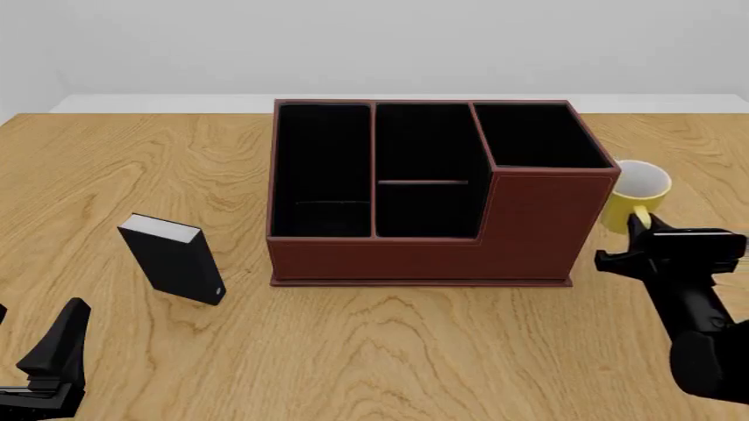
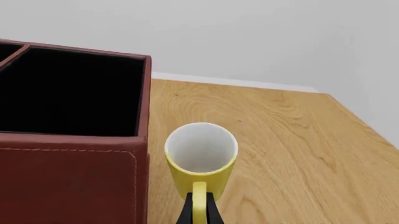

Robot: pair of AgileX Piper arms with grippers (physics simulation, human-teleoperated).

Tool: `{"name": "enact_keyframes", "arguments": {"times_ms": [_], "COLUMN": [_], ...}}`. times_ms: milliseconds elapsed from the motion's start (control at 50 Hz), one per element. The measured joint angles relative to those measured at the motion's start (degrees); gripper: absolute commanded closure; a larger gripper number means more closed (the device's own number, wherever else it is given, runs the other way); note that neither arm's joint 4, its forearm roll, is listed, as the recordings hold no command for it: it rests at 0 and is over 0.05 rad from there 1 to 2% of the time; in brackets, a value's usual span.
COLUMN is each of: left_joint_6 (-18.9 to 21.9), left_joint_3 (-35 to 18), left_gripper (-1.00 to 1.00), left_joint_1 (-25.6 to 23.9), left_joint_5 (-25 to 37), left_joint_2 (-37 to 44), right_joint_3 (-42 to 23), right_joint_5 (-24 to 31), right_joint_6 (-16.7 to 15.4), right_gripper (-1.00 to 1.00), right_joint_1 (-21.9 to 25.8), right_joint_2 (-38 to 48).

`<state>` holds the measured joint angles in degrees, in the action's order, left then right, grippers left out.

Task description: Pick up the yellow and white mug and place it to the right of the caddy.

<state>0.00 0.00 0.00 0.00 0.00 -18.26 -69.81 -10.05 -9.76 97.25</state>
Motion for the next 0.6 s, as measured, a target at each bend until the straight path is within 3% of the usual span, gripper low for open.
{"name": "enact_keyframes", "arguments": {"times_ms": [600], "left_joint_6": [0.00], "left_joint_3": [0.00], "left_gripper": [-1.00], "left_joint_1": [0.00], "left_joint_5": [0.00], "left_joint_2": [0.00], "right_joint_3": [-2.03], "right_joint_5": [0.00], "right_joint_6": [-0.38], "right_gripper": [1.00], "right_joint_1": [-0.22], "right_joint_2": [4.04]}}
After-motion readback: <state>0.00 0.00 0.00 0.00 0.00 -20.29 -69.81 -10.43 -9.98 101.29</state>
